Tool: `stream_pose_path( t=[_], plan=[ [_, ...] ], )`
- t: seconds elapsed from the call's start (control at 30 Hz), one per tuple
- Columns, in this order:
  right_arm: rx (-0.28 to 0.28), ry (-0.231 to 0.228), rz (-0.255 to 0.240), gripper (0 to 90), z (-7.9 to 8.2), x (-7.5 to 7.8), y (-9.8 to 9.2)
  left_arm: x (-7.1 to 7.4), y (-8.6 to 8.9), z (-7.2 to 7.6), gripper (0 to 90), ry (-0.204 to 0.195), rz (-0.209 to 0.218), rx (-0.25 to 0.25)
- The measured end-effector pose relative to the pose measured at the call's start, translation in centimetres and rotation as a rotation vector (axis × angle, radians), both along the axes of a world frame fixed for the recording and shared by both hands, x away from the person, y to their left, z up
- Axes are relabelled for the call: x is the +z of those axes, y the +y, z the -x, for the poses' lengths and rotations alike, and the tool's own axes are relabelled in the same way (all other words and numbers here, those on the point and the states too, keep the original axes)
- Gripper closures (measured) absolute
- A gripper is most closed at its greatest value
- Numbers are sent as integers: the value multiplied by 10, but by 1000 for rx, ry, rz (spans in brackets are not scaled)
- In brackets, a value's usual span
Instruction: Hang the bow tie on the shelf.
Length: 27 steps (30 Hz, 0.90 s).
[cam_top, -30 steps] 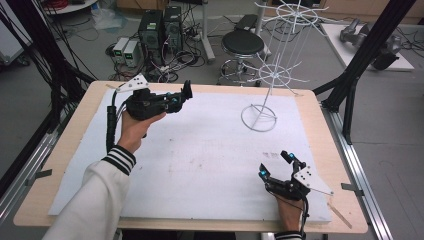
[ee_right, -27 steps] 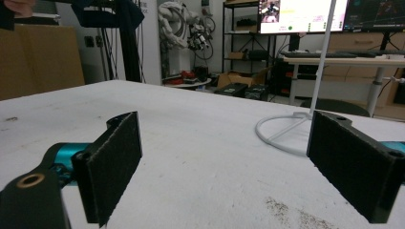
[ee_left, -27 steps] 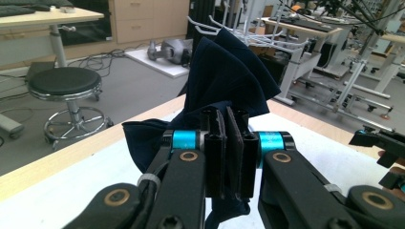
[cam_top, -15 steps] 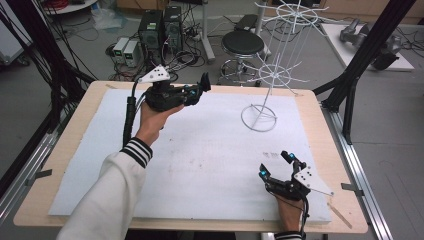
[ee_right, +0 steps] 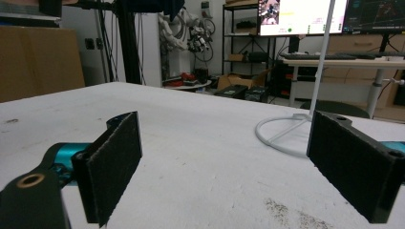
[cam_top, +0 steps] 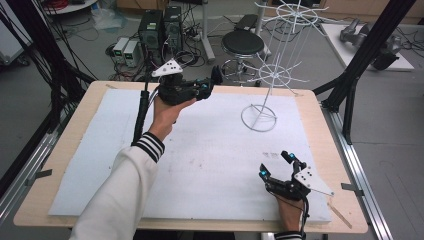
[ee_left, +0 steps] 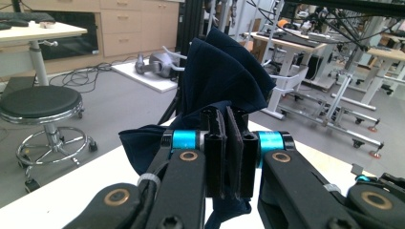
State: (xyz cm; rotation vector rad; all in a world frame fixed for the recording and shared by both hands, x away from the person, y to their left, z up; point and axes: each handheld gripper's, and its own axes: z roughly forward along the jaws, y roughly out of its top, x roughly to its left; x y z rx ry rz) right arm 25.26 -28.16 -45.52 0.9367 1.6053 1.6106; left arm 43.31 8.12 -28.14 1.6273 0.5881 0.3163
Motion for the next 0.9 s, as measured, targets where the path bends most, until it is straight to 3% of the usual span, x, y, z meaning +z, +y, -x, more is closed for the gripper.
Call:
stream_pose_path(
  t=[0.3, 0.53, 0.7, 0.83, 0.9],
  plan=[
    [1, 0, 1, 107, 0, 0, -1, 7, -22, -9, 858, -12, -25, -36],
    [4, 2, -2, 107, 0, 0, 0, 7, -28, -19, 859, 4, -1, -15],
    [3, 5, -6, 107, 0, 0, 0, 9, -36, -25, 860, 6, -21, -10],
    [2, 4, -5, 107, -1, 0, -1, 14, -48, -29, 860, -1, 11, -21],
    [2, 7, -9, 107, -1, 0, -1, 14, -54, -32, 860, 6, -14, -27]
  ],
)
